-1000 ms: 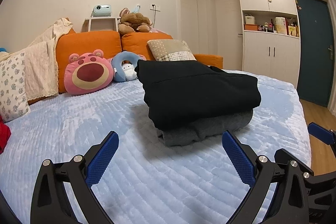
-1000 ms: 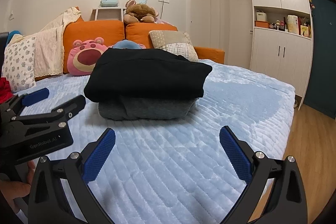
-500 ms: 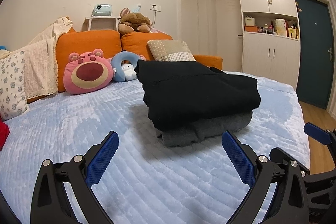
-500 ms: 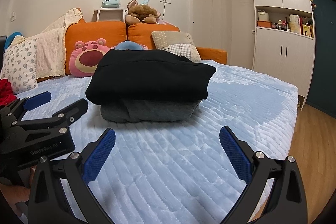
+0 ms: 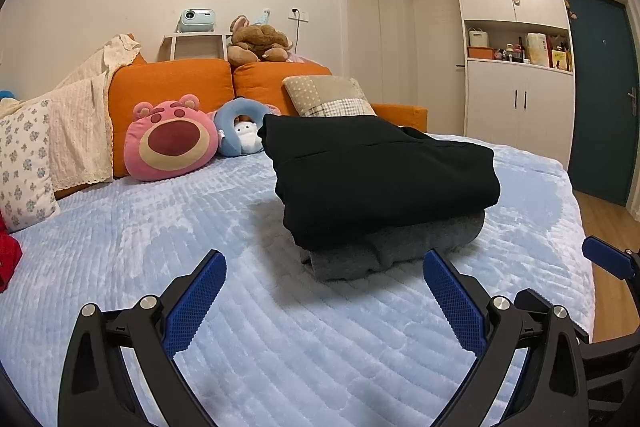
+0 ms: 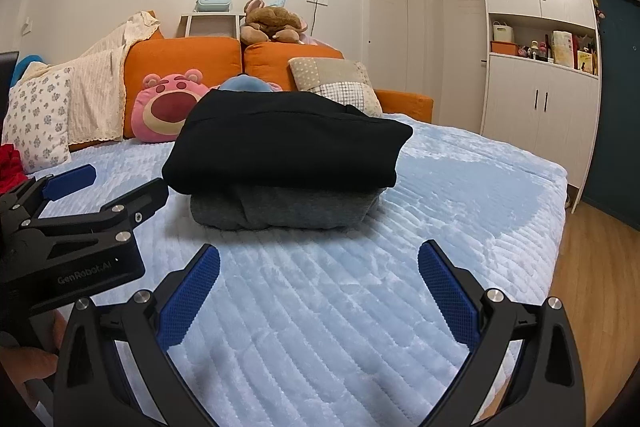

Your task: Fold large clothes

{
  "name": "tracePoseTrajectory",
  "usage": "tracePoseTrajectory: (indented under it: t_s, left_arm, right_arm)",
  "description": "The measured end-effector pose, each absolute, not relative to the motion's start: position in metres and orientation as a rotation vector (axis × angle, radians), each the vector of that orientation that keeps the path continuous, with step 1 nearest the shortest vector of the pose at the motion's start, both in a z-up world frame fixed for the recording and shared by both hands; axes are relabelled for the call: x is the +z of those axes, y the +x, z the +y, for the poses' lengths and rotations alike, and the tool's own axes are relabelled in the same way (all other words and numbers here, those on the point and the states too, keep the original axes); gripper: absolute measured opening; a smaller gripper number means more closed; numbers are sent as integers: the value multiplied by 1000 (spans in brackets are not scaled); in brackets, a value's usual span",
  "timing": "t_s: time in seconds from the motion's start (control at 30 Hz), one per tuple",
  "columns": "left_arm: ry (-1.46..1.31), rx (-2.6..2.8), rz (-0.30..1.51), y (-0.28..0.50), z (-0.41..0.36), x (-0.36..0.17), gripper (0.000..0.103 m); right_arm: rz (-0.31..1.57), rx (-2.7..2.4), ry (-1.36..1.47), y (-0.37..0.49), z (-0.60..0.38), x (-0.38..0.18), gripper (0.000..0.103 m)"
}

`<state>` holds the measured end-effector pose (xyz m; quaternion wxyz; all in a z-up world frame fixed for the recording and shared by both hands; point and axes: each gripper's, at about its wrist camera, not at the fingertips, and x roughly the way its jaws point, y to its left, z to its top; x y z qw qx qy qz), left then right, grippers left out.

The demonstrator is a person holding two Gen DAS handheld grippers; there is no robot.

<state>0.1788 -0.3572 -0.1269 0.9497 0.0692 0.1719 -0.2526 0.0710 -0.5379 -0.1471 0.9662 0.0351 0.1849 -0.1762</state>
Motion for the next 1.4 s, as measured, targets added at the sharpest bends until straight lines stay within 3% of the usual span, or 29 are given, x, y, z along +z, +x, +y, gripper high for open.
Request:
tracePoseTrajectory:
  t_s: [1.4]
  left_arm:
    - [139,-468,323,180,-360,-129,100]
  right_arm:
    - [369,-359,82,71,-541,-150,98]
